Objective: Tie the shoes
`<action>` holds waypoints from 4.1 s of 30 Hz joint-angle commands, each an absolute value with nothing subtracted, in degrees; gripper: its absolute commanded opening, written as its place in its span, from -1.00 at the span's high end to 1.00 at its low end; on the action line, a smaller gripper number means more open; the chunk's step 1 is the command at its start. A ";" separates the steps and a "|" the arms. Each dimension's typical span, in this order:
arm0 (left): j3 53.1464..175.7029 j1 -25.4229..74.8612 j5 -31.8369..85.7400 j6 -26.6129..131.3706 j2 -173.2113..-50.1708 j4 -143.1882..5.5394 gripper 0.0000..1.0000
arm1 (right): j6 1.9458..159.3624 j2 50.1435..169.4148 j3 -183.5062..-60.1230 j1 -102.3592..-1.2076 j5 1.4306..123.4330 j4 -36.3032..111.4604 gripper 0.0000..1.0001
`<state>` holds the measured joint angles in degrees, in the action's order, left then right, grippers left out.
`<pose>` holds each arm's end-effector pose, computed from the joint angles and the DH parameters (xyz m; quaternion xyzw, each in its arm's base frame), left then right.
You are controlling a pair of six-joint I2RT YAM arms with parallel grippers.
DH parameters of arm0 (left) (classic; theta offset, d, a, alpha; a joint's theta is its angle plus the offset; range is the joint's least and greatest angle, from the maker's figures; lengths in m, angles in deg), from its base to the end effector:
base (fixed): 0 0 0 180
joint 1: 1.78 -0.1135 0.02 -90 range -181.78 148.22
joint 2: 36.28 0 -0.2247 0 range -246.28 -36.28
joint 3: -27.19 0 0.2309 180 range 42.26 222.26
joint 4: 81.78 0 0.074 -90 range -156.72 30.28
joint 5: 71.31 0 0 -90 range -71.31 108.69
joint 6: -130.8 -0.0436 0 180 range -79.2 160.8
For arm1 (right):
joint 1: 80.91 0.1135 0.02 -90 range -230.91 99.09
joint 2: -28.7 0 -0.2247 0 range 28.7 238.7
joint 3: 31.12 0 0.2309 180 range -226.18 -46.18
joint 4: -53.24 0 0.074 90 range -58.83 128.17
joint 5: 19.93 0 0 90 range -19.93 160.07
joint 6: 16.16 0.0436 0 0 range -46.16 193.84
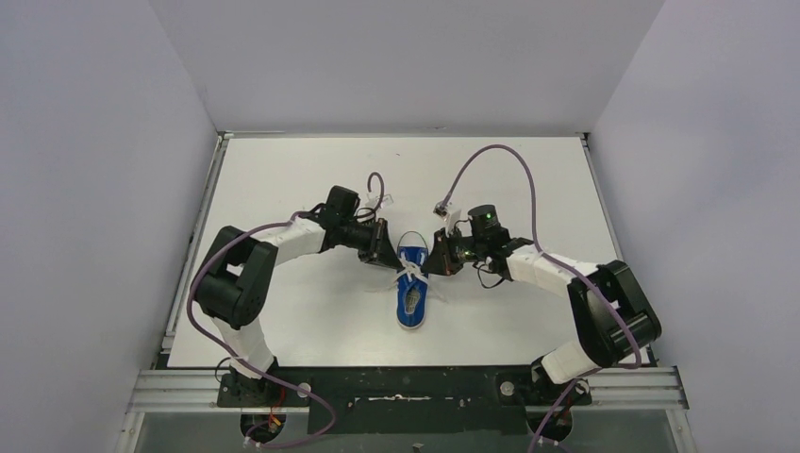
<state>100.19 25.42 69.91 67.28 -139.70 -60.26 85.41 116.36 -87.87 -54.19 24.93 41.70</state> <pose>0.2813 -0.1828 0.1354 0.1463 0.8516 -0.4974 0.0779 0.2418 0.1563 0.1487 -0.2648 0.8173 0.4539 0.2365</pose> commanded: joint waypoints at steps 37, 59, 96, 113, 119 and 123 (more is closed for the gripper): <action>83.12 24.26 56.75 75.95 -130.29 -61.06 1.00 | 103.29 114.24 -82.29 -67.79 47.32 35.18 1.00; 88.13 24.43 51.36 67.49 -129.02 -49.26 0.98 | 102.77 115.23 -83.84 -70.68 41.61 33.05 1.00; 94.85 33.20 57.01 78.83 -129.14 -63.50 0.52 | 90.99 92.25 -95.90 -69.19 44.64 -5.94 0.02; 84.83 30.65 54.80 75.87 -120.05 -55.41 1.00 | 102.59 106.97 -91.45 -67.27 29.82 21.17 -0.17; 80.77 27.70 56.35 75.49 -118.45 -54.90 1.00 | 104.51 115.02 -93.00 -64.66 24.61 28.03 -0.20; 78.98 27.09 56.90 74.12 -117.41 -53.28 1.00 | 105.99 118.35 -92.92 -63.87 23.67 31.81 -0.20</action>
<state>79.97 27.69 54.85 76.28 -120.23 -54.80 103.40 116.55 -91.44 -64.62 27.55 23.34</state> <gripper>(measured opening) 0.009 0.599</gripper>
